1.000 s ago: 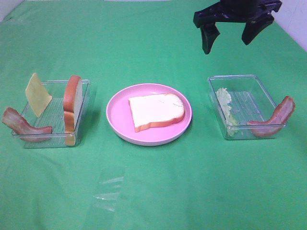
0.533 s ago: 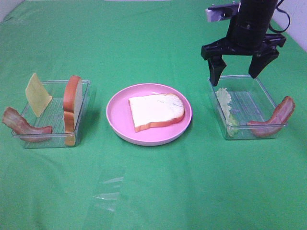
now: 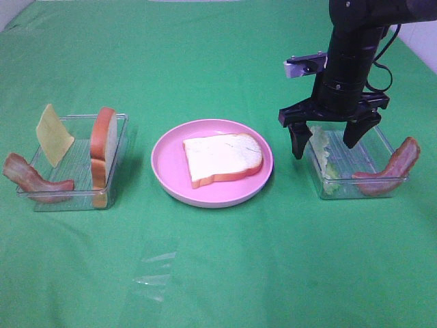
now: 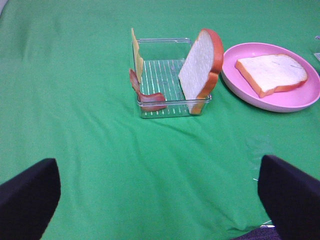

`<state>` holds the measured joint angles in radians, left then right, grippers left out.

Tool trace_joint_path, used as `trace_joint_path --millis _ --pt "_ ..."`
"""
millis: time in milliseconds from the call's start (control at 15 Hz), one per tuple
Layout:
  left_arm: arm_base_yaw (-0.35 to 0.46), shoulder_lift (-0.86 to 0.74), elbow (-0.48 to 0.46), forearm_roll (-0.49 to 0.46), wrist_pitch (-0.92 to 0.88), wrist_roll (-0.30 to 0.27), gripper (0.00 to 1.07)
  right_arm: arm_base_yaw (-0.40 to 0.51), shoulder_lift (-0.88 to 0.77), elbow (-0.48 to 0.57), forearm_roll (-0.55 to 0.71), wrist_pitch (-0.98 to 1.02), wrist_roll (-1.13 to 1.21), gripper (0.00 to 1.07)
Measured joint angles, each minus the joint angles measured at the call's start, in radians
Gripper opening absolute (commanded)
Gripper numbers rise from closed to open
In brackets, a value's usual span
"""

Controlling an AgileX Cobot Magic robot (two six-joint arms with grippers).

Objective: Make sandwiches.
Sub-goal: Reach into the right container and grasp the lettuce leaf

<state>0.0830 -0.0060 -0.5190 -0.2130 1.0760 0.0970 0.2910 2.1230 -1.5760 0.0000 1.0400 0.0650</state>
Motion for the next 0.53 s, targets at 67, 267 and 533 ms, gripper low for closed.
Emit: trace_joint_path --millis 67,267,533 --pt "0.0 0.0 0.0 0.0 0.0 0.0 1.01 0.0 0.0 0.0 0.0 -0.002 0.0 0.64" --pt "0.0 0.0 0.0 0.0 0.0 0.0 1.01 0.0 0.0 0.0 0.0 -0.002 0.012 0.25" --pt "0.0 0.0 0.0 0.0 0.0 0.0 1.01 0.0 0.0 0.0 0.0 -0.002 0.027 0.0"
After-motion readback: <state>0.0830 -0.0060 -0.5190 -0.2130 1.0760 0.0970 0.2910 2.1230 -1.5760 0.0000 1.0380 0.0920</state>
